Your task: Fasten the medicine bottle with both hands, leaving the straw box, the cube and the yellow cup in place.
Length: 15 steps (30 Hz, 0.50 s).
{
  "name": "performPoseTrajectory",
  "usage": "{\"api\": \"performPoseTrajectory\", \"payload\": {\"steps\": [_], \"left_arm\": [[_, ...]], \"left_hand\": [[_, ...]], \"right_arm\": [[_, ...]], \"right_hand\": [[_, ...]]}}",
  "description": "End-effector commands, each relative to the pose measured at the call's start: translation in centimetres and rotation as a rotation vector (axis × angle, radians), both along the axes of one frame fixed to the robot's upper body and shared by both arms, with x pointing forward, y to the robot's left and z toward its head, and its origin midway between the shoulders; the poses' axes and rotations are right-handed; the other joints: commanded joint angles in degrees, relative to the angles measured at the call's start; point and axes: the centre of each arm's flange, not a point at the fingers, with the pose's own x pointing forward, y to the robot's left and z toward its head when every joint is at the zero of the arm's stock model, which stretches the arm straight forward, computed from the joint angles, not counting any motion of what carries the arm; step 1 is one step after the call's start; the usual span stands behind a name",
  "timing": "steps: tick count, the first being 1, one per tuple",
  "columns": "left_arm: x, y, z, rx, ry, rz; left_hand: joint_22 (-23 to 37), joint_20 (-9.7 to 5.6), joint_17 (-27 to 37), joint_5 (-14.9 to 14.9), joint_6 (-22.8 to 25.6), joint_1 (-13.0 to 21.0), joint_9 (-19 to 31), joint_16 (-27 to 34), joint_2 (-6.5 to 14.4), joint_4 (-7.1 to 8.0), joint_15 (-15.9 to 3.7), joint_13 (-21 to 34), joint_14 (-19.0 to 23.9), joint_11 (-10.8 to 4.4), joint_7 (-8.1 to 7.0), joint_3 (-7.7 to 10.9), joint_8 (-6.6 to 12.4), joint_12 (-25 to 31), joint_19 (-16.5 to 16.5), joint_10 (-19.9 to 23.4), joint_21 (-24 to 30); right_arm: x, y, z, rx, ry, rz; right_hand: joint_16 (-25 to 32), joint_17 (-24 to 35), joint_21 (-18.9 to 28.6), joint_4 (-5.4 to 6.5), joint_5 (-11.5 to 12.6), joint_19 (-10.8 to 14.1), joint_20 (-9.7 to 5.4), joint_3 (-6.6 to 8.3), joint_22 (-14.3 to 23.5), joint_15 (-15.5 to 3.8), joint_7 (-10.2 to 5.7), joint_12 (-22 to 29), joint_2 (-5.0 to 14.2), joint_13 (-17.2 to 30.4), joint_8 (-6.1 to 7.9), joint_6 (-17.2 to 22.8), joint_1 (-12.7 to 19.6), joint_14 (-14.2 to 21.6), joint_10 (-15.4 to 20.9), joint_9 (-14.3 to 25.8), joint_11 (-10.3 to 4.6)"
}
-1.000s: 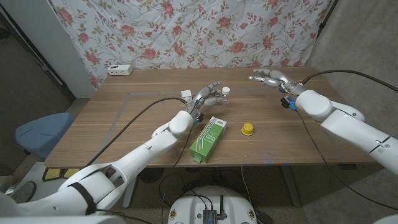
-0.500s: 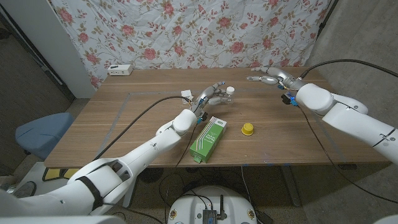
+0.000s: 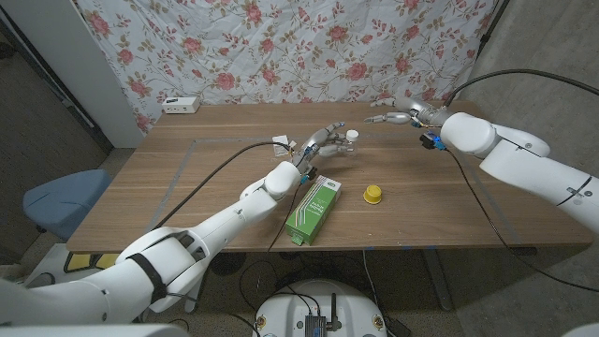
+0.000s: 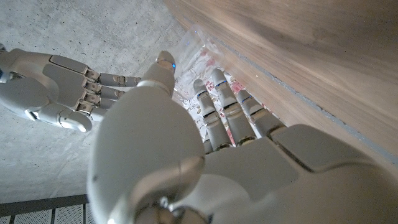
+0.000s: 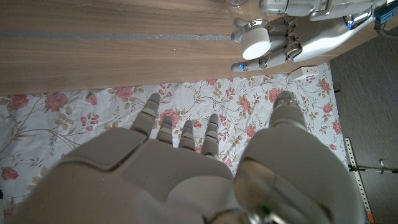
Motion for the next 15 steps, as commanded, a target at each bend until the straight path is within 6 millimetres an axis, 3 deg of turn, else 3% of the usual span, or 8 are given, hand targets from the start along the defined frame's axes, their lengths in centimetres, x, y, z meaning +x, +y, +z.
{"api": "performPoseTrajectory", "payload": {"steps": [1, 15], "left_arm": [[0.6, -1.0, 0.4, 0.013, 0.000, -0.030], [0.8, -1.6, 0.3, 0.026, 0.008, -0.048]], "left_hand": [[0.2, -8.98, 0.0, 0.3, -0.4, 0.0, 0.2, -0.1, 0.2, 0.10, -6.71, 0.1, 0.4, 0.09, 0.18, 0.39, -0.29, -0.2, 0.2, 0.0, 0.1], [0.2, -9.02, 0.0, 0.3, -0.4, -0.1, 0.2, -0.1, 0.3, 0.09, -6.64, 0.2, 0.3, -0.06, 0.10, 0.59, -0.23, -0.1, 0.2, 0.2, 0.1]], "right_arm": [[-0.3, 1.5, 1.4, -0.099, 0.020, -0.029], [-0.5, 2.9, 1.8, -0.205, 0.067, -0.054]], "right_hand": [[0.1, 0.2, 0.1, -0.12, 0.7, -1.1, 0.20, 0.69, -0.1, 0.28, -0.22, 0.0, 0.08, 0.2, 0.12, -0.1, 1.1, -0.6, -1.0, 0.2, 0.15], [0.3, 0.3, 0.6, -0.69, 2.7, -2.2, 0.08, 2.20, 0.0, 1.13, -0.23, 0.2, 0.35, 0.2, 0.35, -0.2, 3.7, -1.9, -2.6, 0.4, 0.83]]}}
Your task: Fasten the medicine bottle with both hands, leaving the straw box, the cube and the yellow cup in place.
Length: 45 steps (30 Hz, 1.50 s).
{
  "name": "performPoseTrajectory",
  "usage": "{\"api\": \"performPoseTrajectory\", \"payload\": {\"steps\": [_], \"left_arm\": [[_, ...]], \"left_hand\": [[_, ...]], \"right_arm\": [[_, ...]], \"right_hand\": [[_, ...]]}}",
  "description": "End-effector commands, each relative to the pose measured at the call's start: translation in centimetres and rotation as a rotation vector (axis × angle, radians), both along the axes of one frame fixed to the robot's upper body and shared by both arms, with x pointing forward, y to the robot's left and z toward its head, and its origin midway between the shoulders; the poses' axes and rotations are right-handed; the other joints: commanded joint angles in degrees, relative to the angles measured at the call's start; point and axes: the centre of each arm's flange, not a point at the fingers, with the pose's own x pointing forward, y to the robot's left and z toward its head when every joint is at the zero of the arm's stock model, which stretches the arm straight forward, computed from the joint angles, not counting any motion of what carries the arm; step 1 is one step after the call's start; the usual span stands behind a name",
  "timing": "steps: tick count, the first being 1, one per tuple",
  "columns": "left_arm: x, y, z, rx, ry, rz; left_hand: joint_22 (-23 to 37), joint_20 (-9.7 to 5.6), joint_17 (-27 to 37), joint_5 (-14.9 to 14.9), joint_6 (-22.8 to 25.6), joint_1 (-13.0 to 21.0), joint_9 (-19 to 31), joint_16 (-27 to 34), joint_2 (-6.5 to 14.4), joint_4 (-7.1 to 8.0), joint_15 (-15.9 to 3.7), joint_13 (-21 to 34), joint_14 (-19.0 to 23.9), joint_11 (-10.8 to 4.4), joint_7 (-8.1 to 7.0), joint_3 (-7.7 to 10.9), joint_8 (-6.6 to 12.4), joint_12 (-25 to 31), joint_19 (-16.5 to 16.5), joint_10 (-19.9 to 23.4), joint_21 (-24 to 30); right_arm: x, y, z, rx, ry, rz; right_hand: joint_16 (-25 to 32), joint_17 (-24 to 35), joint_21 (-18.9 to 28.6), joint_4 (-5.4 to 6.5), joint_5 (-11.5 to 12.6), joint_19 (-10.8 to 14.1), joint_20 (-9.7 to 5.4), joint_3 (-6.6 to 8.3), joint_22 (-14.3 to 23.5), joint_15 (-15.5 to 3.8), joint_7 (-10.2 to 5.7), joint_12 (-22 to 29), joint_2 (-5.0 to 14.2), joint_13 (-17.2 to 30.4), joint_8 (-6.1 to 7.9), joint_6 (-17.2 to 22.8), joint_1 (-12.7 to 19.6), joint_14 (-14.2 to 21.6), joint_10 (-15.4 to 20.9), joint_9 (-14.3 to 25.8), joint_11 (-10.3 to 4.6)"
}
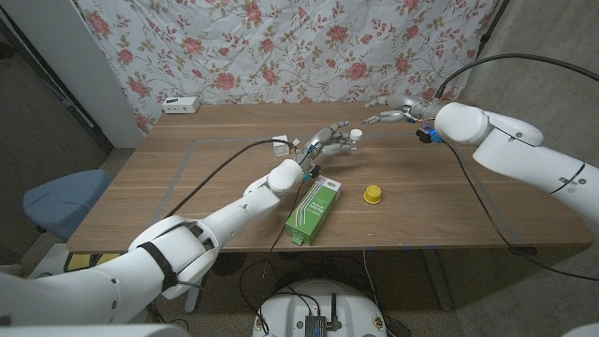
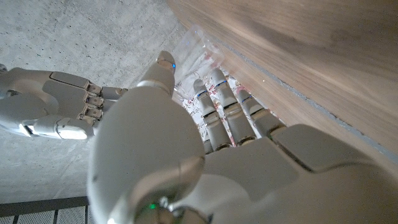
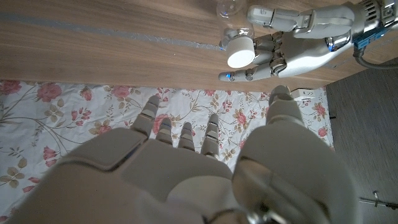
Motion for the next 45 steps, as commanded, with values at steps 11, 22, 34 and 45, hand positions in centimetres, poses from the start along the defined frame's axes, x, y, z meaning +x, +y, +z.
{"api": "performPoseTrajectory", "payload": {"steps": [11, 22, 34, 45], "left_arm": [[-0.1, -0.8, -0.2, 0.020, 0.000, -0.017], [-0.6, -0.7, -0.2, 0.022, -0.009, -0.013], [-1.0, -0.7, -0.4, 0.022, -0.007, -0.008], [-0.9, -0.9, -0.4, 0.023, -0.003, -0.003]], "left_hand": [[0.2, -8.90, 0.0, 0.3, -0.4, -0.2, 0.2, -0.1, 0.5, 0.01, -6.66, 0.2, 0.4, -0.09, 0.15, 0.78, -0.28, 0.0, 0.1, 0.4, 0.1], [0.2, -8.85, 0.0, 0.4, -0.4, -0.4, 0.2, -0.1, 0.6, 0.03, -6.64, 0.2, 0.5, -0.13, -0.05, 0.94, -0.23, 0.0, 0.1, 0.5, 0.1], [0.2, -8.92, 0.0, 0.3, -0.4, -0.6, 0.2, -0.1, 0.6, 0.06, -6.61, 0.2, 0.6, -0.38, -0.24, 1.07, -0.21, 0.0, 0.1, 0.7, 0.1], [0.2, -8.86, 0.0, 0.4, -0.3, -0.7, 0.2, -0.1, 0.6, 0.02, -6.68, 0.2, 0.6, -0.38, -0.49, 1.24, -0.16, 0.1, 0.1, 0.9, 0.1]], "right_arm": [[0.2, 2.5, 1.2, -0.172, 0.072, -0.042], [0.4, 3.5, 1.4, -0.232, 0.076, -0.072], [0.5, 3.8, 1.0, -0.274, 0.079, -0.110], [0.9, 3.9, 0.5, -0.303, 0.074, -0.135]], "right_hand": [[0.8, 0.1, 1.3, -0.34, 2.5, 0.9, -0.91, 1.84, 0.0, -0.22, -0.77, 0.4, -0.26, 0.2, 0.49, -0.1, 3.0, 0.0, -1.5, 0.3, 0.42], [0.8, 0.1, 1.3, -0.38, 3.5, 1.4, -0.42, 2.53, -0.1, 0.03, -0.96, 0.4, -0.43, 0.2, 0.59, -0.1, 4.4, -0.5, -2.4, 0.4, 0.36], [0.9, 0.1, 1.4, -0.34, 3.9, 1.8, -0.38, 2.94, -0.1, -0.10, -0.95, 0.7, -0.88, 0.2, 1.01, 0.8, 5.4, -0.3, -2.3, 0.5, 0.52], [1.2, 0.1, 1.5, -0.15, 4.2, 2.6, -0.45, 3.31, -0.1, -0.22, -0.46, 1.1, -1.47, 0.2, 1.89, 3.0, 6.4, 0.5, -1.8, 0.7, 0.43]]}}
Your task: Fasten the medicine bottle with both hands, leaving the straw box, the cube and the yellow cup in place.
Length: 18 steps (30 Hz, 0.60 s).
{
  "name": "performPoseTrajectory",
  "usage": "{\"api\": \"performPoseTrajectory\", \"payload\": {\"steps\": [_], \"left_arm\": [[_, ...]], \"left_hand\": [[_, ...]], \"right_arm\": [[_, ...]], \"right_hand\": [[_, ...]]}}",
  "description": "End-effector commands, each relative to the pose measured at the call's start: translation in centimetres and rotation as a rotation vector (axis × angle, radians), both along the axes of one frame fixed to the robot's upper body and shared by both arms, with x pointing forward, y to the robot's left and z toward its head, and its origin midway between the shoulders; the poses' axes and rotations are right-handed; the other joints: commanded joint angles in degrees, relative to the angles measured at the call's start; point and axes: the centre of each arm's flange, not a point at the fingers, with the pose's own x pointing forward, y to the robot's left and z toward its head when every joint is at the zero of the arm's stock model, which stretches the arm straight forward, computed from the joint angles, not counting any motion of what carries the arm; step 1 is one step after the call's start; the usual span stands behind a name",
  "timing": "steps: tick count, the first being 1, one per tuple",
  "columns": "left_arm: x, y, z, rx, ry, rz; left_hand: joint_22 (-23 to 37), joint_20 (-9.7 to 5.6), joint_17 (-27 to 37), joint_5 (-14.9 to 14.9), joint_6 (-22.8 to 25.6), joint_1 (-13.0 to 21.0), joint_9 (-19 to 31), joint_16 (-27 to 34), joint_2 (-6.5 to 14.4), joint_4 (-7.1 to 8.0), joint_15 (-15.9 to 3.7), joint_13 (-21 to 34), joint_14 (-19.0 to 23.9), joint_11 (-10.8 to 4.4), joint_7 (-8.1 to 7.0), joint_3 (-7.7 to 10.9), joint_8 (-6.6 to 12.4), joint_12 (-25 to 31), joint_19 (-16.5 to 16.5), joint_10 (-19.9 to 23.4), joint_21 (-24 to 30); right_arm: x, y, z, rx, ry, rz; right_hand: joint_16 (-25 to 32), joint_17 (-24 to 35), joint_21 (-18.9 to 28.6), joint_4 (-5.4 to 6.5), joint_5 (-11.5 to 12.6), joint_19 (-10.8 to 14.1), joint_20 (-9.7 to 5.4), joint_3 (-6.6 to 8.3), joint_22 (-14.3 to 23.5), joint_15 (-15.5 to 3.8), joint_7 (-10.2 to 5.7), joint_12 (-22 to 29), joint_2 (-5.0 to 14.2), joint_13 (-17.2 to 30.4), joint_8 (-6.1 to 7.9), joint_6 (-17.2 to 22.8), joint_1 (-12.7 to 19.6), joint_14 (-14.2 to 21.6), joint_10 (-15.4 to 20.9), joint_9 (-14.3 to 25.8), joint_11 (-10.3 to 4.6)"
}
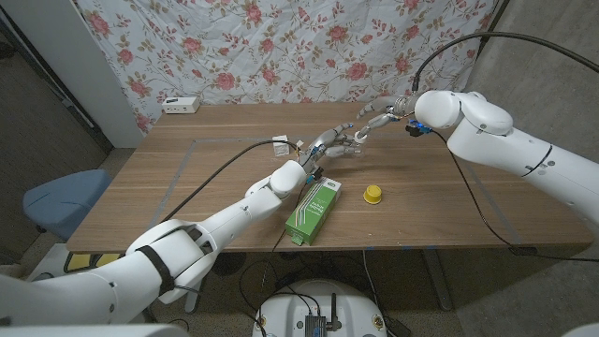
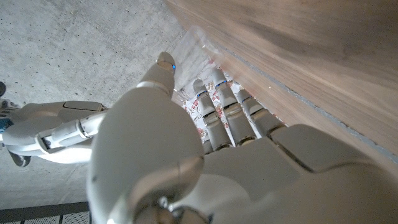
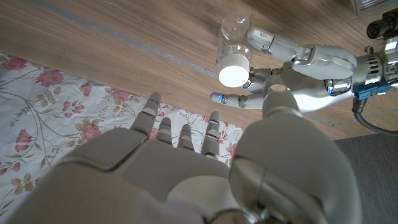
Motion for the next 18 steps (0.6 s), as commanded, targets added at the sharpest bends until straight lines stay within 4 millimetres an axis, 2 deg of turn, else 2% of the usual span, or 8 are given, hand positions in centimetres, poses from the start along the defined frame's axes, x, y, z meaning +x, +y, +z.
{"api": "performPoseTrajectory", "payload": {"steps": [1, 11, 18], "left_arm": [[-0.06, -0.11, -0.01, 0.001, 0.003, 0.007], [0.20, -0.35, 0.15, 0.003, 0.003, 0.002], [0.37, -0.46, 0.13, -0.001, 0.003, -0.002]], "left_hand": [[0.2, -8.89, 0.0, 0.4, 0.0, -0.2, 0.2, -0.1, 0.1, 0.00, -6.72, 0.2, 0.6, -0.13, -0.14, 0.31, -0.17, 0.3, 0.1, 0.6, 0.1], [0.2, -8.84, 0.0, 0.4, 0.0, -0.3, 0.2, -0.1, 0.1, 0.01, -6.61, 0.2, 0.7, -0.18, -0.29, 0.45, -0.16, 0.2, 0.1, 0.6, 0.1], [0.2, -8.83, 0.0, 0.4, 0.0, -0.3, 0.2, -0.1, 0.2, -0.06, -6.67, 0.2, 0.6, -0.13, -0.48, 0.59, -0.17, 0.2, 0.1, 0.7, 0.1]], "right_arm": [[0.47, 0.23, -0.54, -0.033, -0.005, -0.029], [0.98, 0.32, -0.91, -0.022, -0.016, -0.041], [1.23, 0.47, -1.20, -0.020, -0.013, -0.044]], "right_hand": [[0.6, 0.1, 0.4, 0.09, 0.4, 0.6, -0.04, 0.56, 0.2, 0.19, 0.19, 0.4, -0.16, 0.2, 0.57, 1.3, 0.7, 0.5, 0.3, 0.2, 0.18], [0.9, 0.0, 0.7, 0.31, 0.6, 2.1, -0.27, 0.92, 0.2, -0.07, 0.34, 0.9, -0.58, 0.2, 1.37, 3.4, 1.5, 1.7, 1.5, 0.6, 0.22], [1.1, 0.0, 0.7, 0.47, 0.5, 2.4, -1.62, 0.98, 0.2, -0.44, 0.51, 1.1, -0.84, 0.2, 1.60, 4.2, 1.7, 2.3, 2.1, 0.7, 0.41]]}}
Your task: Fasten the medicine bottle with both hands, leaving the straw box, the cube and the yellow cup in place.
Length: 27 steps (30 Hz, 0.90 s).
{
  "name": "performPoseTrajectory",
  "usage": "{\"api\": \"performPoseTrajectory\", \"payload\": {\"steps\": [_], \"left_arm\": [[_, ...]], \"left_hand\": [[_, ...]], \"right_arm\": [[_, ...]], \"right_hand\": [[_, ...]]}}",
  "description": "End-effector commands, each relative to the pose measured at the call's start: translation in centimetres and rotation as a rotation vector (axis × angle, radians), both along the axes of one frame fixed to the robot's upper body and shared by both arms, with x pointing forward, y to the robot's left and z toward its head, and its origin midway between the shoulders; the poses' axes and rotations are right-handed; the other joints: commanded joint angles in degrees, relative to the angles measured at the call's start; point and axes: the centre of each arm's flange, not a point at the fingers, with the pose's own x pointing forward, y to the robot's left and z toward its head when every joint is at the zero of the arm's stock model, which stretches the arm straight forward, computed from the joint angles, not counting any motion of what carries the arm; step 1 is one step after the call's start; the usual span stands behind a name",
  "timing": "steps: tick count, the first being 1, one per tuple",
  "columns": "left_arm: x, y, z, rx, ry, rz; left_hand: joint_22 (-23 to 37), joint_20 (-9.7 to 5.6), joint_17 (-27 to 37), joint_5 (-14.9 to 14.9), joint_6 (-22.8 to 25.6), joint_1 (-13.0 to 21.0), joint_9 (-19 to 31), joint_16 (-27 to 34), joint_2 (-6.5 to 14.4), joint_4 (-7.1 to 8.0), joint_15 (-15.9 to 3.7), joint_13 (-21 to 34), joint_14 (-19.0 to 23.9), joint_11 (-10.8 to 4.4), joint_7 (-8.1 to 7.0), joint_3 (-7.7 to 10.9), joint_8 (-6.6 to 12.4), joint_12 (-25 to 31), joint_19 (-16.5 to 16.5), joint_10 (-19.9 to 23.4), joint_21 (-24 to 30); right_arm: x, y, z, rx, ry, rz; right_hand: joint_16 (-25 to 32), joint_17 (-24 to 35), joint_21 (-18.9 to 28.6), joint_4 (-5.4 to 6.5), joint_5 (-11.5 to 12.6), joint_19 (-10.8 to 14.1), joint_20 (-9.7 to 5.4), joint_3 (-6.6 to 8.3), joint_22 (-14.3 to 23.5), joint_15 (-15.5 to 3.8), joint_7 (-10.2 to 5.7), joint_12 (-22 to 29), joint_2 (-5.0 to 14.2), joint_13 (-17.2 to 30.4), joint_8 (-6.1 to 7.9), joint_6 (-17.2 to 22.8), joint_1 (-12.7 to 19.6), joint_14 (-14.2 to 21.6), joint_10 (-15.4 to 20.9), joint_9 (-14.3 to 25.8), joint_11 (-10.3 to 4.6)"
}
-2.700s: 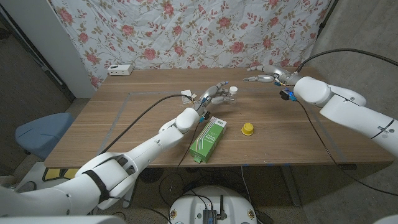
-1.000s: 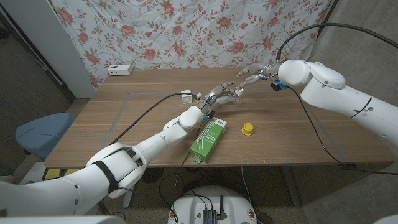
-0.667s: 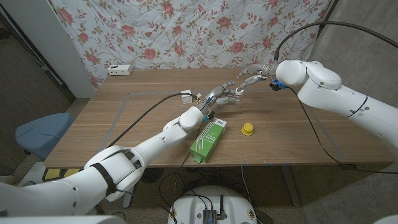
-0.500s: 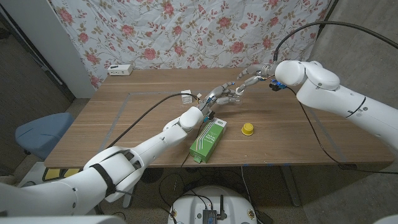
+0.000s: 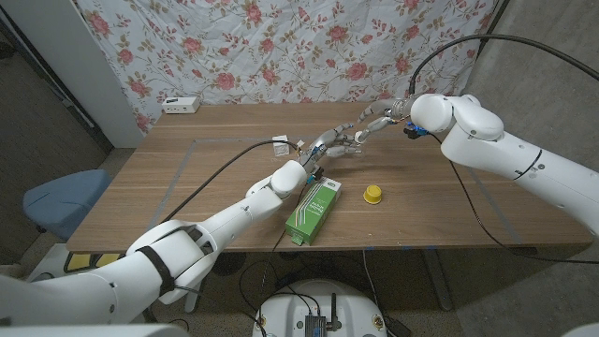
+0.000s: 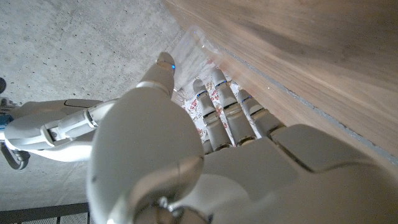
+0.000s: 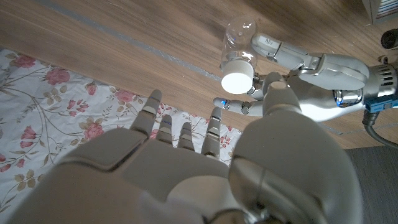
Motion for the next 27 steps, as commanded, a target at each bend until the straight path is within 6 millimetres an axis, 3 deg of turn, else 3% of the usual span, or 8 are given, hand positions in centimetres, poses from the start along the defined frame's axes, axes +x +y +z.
{"api": "performPoseTrajectory", "payload": {"steps": [1, 12, 19, 27], "left_arm": [[0.17, -0.28, 0.09, -0.001, -0.003, -0.009], [0.20, -0.35, 0.03, 0.002, -0.001, -0.013], [0.19, -0.46, -0.01, 0.007, -0.002, -0.015], [0.21, -0.62, -0.05, 0.008, -0.001, -0.018]], "left_hand": [[0.2, -8.82, 0.0, 0.4, -0.2, -0.3, 0.2, -0.1, 0.2, -0.05, -6.67, 0.2, 0.6, -0.02, -0.24, 0.62, -0.17, 0.2, 0.1, 0.6, 0.1], [0.2, -8.82, 0.0, 0.4, -0.1, -0.4, 0.2, -0.2, 0.2, -0.09, -6.70, 0.2, 0.7, -0.17, -0.65, 0.79, -0.16, 0.2, 0.1, 0.6, 0.1], [0.2, -8.84, 0.0, 0.4, -0.1, -0.5, 0.2, -0.2, 0.2, -0.10, -6.63, 0.3, 0.6, -0.12, -0.81, 0.87, -0.15, 0.3, 0.1, 0.7, 0.1], [0.2, -8.78, 0.0, 0.4, -0.1, -0.6, 0.2, -0.2, 0.3, -0.05, -6.67, 0.3, 0.7, -0.23, -0.99, 1.04, -0.15, 0.3, 0.0, 0.9, 0.1]], "right_arm": [[0.51, 0.23, -0.62, 0.004, 0.000, -0.009], [0.93, 0.39, -0.95, 0.003, -0.009, -0.018], [0.92, 0.39, -1.00, 0.003, -0.022, -0.025], [1.02, 0.34, -1.15, 0.005, -0.028, -0.033]], "right_hand": [[0.7, 0.2, 0.5, 0.31, 0.5, 0.4, -1.13, 0.33, 0.2, -0.04, -0.01, 0.5, -0.25, 0.2, 0.45, 0.9, 0.5, 0.7, 0.7, 0.2, 0.19], [1.0, 0.1, 1.1, 0.49, 0.2, 3.2, -1.03, 0.64, 0.1, -0.73, 0.32, 0.9, -0.37, 0.2, 1.24, 3.4, 1.1, 2.2, 2.2, 0.6, 0.05], [1.0, 0.1, 1.1, 0.51, 0.1, 4.0, -1.42, 0.85, 0.1, -0.94, -0.08, 1.0, -0.35, 0.2, 1.72, 4.8, 1.6, 2.8, 2.9, 0.7, 0.02], [1.1, 0.1, 1.1, 0.47, -0.2, 5.0, -1.71, 1.15, 0.1, -1.41, 0.53, 1.3, -0.31, 0.2, 2.27, 6.5, 2.2, 3.5, 4.2, 0.9, 0.23]]}}
